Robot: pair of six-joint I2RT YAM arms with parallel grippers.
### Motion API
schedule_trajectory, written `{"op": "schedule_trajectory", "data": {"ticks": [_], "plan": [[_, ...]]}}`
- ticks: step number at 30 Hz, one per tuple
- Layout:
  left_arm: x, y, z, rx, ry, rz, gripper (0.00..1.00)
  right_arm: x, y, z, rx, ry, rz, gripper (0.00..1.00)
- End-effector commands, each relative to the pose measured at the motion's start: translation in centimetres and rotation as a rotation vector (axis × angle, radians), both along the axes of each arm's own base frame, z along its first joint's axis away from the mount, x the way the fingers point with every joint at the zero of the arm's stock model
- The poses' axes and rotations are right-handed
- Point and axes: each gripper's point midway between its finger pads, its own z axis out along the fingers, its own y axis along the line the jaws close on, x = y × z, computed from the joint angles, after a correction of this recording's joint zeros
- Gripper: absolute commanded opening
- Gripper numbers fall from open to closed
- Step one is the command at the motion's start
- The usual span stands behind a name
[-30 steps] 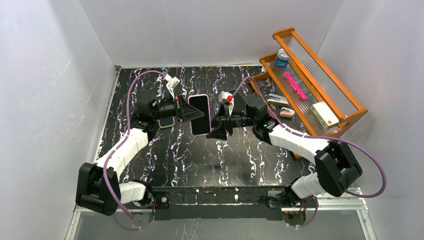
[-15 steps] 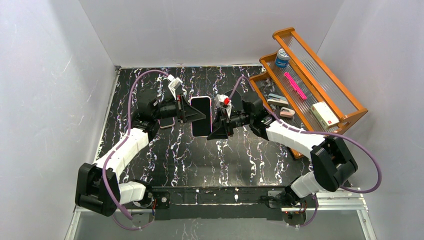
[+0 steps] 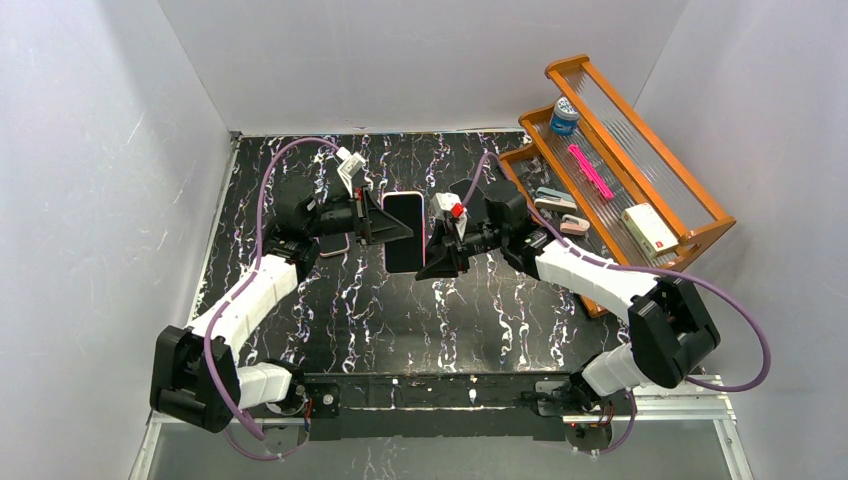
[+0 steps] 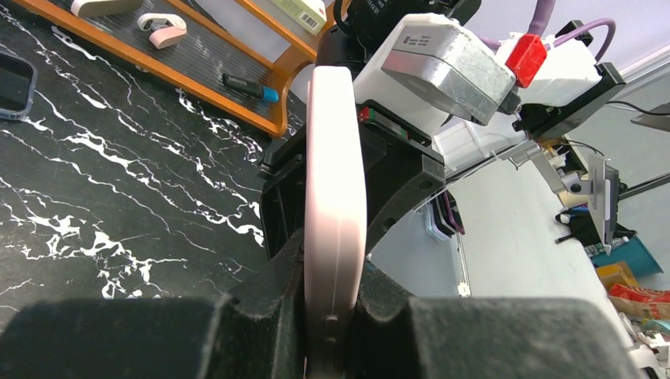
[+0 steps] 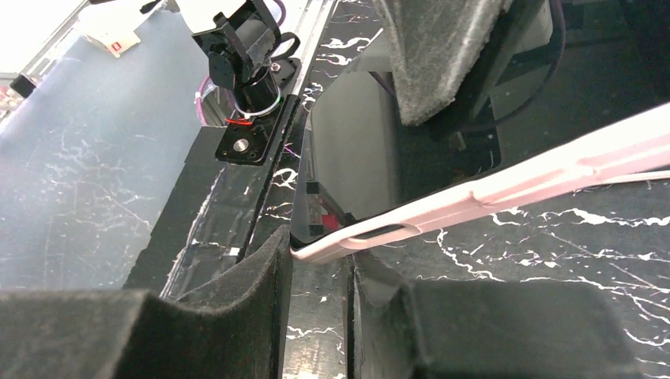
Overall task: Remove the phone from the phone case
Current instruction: Remove the phone case from the phone.
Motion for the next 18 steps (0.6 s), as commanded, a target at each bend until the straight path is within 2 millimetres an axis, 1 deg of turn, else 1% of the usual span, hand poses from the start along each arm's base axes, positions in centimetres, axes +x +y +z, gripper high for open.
{"op": "schedule_trajectory", "data": {"ticks": [1,8,18], "plan": [[-0.6,-0.5,3.7,-0.053,0.000,-0.025,0.00,0.6,0.8,2.8,0.083,-0.205,0.013,0.03],[-0.9,-0.8,3.4,-0.053,0.024,-0.034,0.00,1.2,1.1,3.3,0.086,-0.249,0.014,0.02],[-0.3,-1.1,3.0,-0.053,0.087,-0.031,0.00,1.4,1.3,4.7,0.119,-0.315,0.019,0.04]]}}
